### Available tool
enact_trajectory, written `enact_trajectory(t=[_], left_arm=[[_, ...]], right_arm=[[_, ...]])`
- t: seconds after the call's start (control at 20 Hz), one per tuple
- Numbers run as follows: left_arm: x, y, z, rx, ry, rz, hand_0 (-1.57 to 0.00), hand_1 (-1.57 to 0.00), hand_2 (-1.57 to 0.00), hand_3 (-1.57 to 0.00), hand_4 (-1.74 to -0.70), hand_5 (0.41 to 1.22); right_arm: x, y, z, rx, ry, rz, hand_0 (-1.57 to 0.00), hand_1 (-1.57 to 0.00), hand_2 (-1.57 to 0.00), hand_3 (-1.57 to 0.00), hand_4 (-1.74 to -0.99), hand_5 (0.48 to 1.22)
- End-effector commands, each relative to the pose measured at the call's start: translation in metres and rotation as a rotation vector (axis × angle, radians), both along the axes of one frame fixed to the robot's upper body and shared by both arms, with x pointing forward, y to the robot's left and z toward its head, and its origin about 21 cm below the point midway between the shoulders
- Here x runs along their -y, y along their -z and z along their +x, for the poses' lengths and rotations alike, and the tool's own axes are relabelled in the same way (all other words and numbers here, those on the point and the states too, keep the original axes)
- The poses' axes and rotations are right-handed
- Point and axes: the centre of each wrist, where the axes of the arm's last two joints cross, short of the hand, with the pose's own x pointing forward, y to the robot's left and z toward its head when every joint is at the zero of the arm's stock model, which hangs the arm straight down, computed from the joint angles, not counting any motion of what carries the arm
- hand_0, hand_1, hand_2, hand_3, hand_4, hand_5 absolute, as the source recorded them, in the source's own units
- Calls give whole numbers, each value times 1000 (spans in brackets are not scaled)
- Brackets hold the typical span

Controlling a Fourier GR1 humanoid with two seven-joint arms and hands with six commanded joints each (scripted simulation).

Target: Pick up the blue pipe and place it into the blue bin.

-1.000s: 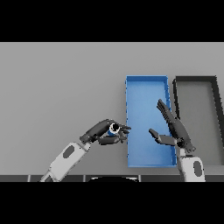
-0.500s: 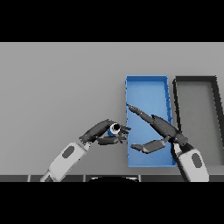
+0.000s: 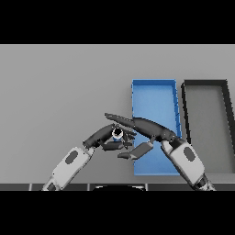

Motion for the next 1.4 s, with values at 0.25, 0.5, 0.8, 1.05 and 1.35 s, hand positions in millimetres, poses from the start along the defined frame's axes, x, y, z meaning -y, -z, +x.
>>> enact_trajectory(t=[0.25,0.5,0.8,1.05,1.35], left_arm=[[-2,-5,5,-12,6,15,-1571,-1571,-1571,-1501,-1727,1221],[-5,-9,6,36,12,81,-1236,-1120,-1093,-920,-1613,1221],[-1,-4,-1,9,-4,37,-1225,-1211,-1199,-525,-1688,1203],[-3,-5,-1,6,-12,23,-1458,-1453,-1449,-591,-1724,1215],[-1,-4,1,64,24,59,-1407,-1190,-1242,-518,-1544,1219]], right_arm=[[-27,1,18,-18,-27,-33,1,-1,-23,1,-1225,511],[-45,-2,28,-22,-97,-65,-278,-313,-329,-228,-1352,528],[-58,2,25,-77,-163,7,-1213,-1220,-1220,-1096,-1492,706],[-54,2,23,5,-155,50,-1454,-1456,-1456,-1415,-1459,1052],[-57,6,18,-35,-178,63,-1540,-1541,-1541,-1530,-1477,1177]])
